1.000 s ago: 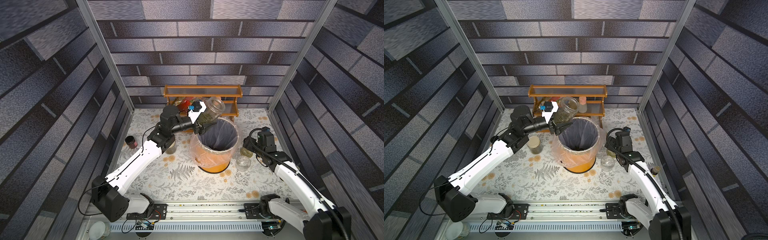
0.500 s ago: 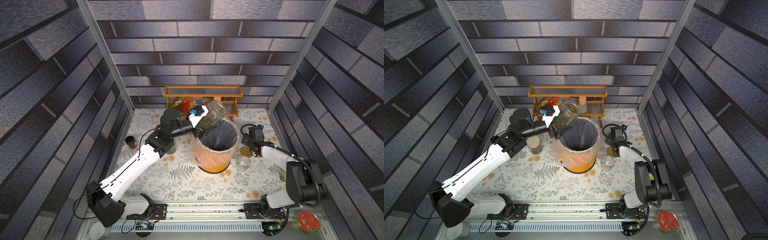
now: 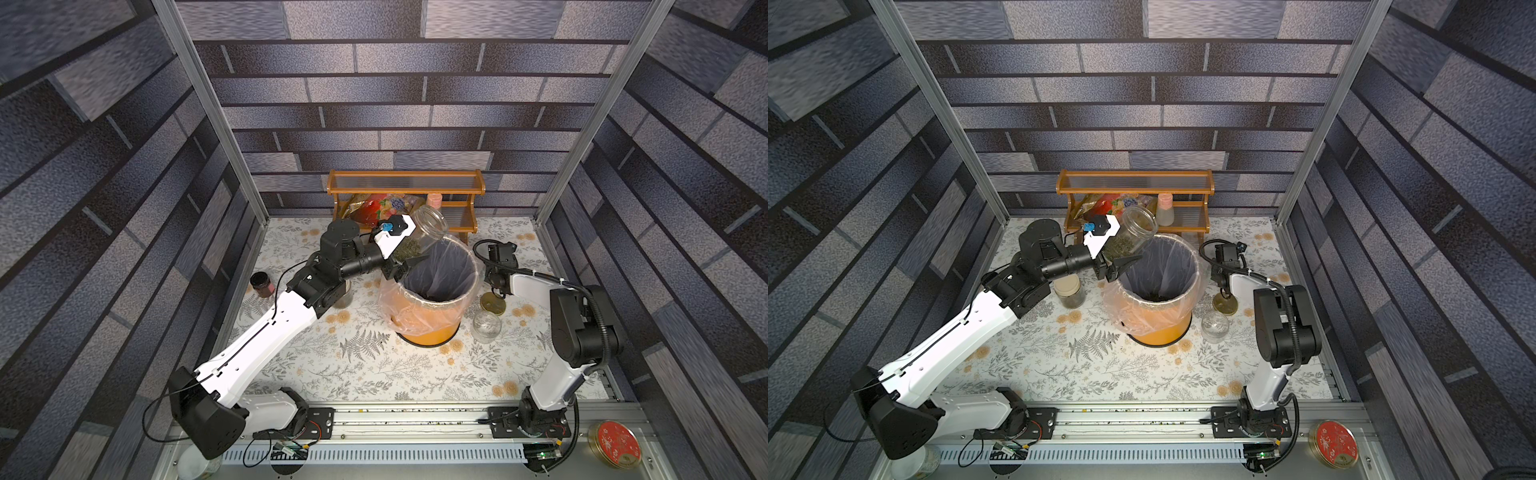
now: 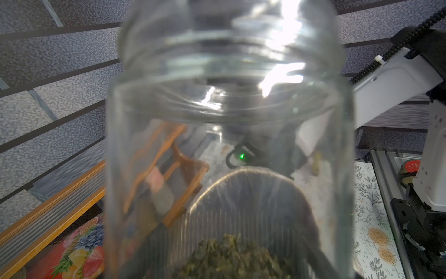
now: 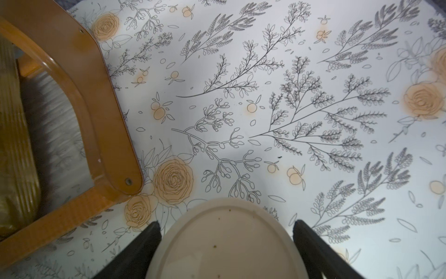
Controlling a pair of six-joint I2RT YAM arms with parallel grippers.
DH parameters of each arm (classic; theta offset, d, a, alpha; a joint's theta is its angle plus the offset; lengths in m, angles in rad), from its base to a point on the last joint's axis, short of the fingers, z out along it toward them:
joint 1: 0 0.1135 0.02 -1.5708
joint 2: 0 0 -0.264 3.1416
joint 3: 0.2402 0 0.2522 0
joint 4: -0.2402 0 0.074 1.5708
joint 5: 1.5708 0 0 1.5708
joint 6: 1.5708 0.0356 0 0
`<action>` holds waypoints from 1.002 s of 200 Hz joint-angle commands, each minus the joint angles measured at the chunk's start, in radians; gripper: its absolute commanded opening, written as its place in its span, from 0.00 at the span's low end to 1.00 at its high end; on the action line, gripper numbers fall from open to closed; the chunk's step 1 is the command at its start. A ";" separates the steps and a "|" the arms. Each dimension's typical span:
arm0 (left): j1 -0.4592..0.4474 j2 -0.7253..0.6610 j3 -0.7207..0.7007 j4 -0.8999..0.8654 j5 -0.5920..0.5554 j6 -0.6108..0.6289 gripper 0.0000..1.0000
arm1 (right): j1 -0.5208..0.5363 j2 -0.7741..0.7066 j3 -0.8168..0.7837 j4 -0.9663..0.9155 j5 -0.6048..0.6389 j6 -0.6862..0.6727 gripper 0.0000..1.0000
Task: Empty moldy tea leaves from jars
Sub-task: Place the lid at the center of the board.
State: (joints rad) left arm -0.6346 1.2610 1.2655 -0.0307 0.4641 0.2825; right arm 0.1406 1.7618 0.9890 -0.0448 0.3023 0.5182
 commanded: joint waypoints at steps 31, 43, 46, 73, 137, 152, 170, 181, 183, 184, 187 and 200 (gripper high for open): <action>-0.006 -0.044 0.002 0.064 -0.007 0.021 0.34 | -0.010 0.005 0.028 -0.051 0.010 0.001 0.98; -0.005 -0.043 0.003 0.064 -0.007 0.021 0.34 | -0.012 -0.009 0.027 -0.057 0.009 -0.003 0.99; -0.006 -0.044 0.004 0.064 -0.008 0.021 0.34 | -0.014 -0.013 0.026 -0.060 0.008 -0.003 0.99; -0.004 -0.040 0.013 0.061 -0.003 0.024 0.34 | -0.031 -0.086 0.029 -0.110 -0.014 -0.016 0.99; 0.009 -0.021 0.028 0.099 0.028 0.020 0.34 | -0.055 -0.369 0.085 -0.333 -0.106 -0.103 1.00; 0.016 -0.016 0.035 0.104 0.040 0.014 0.34 | -0.056 -0.430 0.137 -0.399 -0.132 -0.126 1.00; 0.028 -0.006 0.044 0.113 0.058 -0.002 0.34 | -0.054 -0.509 0.175 -0.447 -0.190 -0.145 1.00; 0.037 0.002 0.053 0.118 0.071 -0.016 0.34 | -0.055 -0.553 0.201 -0.461 -0.263 -0.156 1.00; 0.039 0.004 0.054 0.119 0.073 -0.019 0.34 | -0.054 -0.561 0.206 -0.460 -0.282 -0.160 1.00; 0.038 0.004 0.056 0.119 0.075 -0.021 0.34 | -0.055 -0.565 0.208 -0.460 -0.292 -0.163 1.00; 0.040 0.007 0.059 0.120 0.078 -0.024 0.34 | -0.055 -0.574 0.216 -0.460 -0.326 -0.168 1.00; 0.049 0.019 0.081 0.112 0.094 -0.038 0.35 | -0.054 -0.609 0.244 -0.443 -0.484 -0.191 0.99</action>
State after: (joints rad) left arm -0.6037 1.2709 1.2701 -0.0154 0.5045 0.2810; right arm 0.0868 1.2182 1.1694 -0.4320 0.0807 0.3870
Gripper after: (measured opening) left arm 0.845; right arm 0.996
